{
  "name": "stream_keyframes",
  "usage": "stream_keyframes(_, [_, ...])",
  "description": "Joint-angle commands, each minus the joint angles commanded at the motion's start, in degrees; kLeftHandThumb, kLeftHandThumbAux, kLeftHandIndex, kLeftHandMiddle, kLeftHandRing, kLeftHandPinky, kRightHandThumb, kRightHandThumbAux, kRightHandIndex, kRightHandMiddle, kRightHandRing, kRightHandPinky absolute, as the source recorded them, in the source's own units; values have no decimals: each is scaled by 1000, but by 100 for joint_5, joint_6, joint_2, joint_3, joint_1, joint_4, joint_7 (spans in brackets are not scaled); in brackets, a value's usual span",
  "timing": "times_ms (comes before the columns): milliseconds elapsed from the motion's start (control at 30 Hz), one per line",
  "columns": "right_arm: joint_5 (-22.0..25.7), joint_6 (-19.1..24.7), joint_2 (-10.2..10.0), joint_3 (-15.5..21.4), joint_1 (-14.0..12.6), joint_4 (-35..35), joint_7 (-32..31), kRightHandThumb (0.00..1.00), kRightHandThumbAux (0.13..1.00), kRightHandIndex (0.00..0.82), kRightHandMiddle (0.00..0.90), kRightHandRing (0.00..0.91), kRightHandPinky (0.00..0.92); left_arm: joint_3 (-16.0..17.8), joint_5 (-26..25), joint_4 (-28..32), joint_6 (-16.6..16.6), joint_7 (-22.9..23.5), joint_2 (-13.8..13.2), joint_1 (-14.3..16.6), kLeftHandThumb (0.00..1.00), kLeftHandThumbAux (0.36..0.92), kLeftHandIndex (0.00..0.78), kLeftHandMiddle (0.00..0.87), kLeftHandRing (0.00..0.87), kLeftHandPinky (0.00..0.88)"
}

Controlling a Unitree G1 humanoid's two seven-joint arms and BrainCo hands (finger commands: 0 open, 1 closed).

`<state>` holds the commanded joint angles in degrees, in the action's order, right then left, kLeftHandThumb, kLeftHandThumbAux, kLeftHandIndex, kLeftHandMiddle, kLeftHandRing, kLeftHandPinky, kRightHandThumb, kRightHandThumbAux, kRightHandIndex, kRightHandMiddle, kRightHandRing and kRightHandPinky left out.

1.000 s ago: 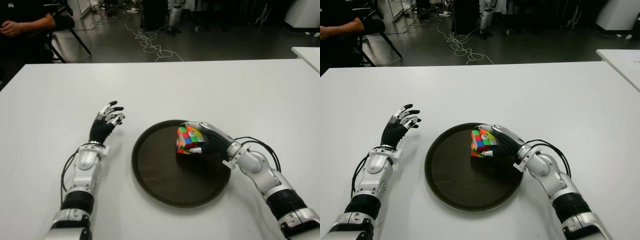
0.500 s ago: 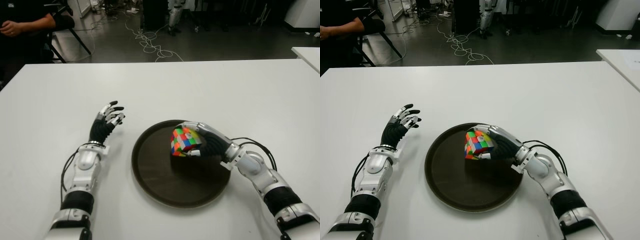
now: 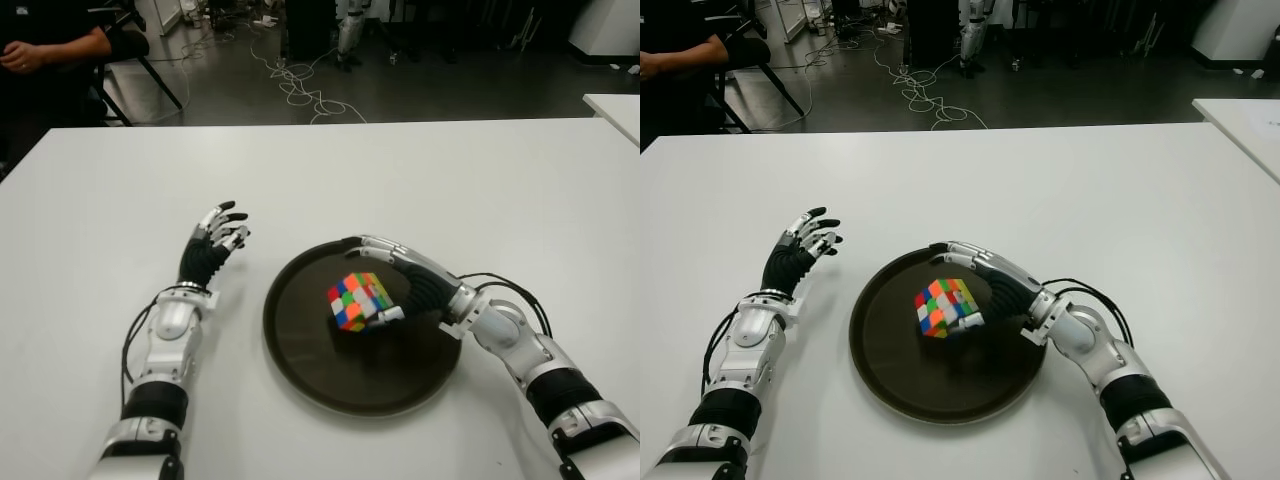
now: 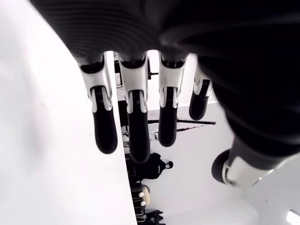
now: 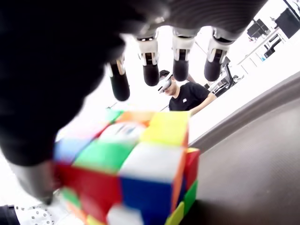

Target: Pick up the Rubik's Cube and put it in the plate

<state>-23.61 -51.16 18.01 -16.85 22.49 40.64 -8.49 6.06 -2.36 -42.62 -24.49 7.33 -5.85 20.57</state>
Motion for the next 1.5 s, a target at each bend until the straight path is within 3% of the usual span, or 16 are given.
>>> stream_keyframes(633, [-188, -28, -46, 56, 14, 50, 668, 0, 626, 0, 0, 0, 0, -23, 98, -47, -16, -61, -41, 3, 620, 600, 171, 284, 338, 382])
stream_keyframes(900, [103, -531, -142, 385, 180, 540, 1215, 0, 654, 0, 0, 0, 0, -40, 94, 33, 10, 6, -43, -19, 617, 606, 175, 291, 347, 393])
stream_keyframes(1100, [421, -687, -93, 758, 208, 442, 1404, 0, 694, 0, 0, 0, 0, -30, 33, 75, 69, 73, -17, -22, 624, 614, 180, 285, 338, 372])
stream_keyframes(1233, [701, -563, -58, 1030, 220, 340, 1423, 0, 742, 0, 0, 0, 0, -29, 30, 62, 91, 86, -12, -7, 622, 615, 176, 278, 329, 365])
stream_keyframes(1333, [985, -300, -145, 1250, 254, 249, 1432, 0, 785, 5, 22, 10, 5, -21, 4, 48, 114, 119, -12, 5, 621, 616, 175, 276, 325, 365])
stream_keyframes(1500, [1899, 888, -618, 1642, -390, -940, 1407, 0, 815, 40, 91, 77, 60, 5, -20, -54, 114, 158, -29, 49, 622, 617, 171, 272, 328, 374])
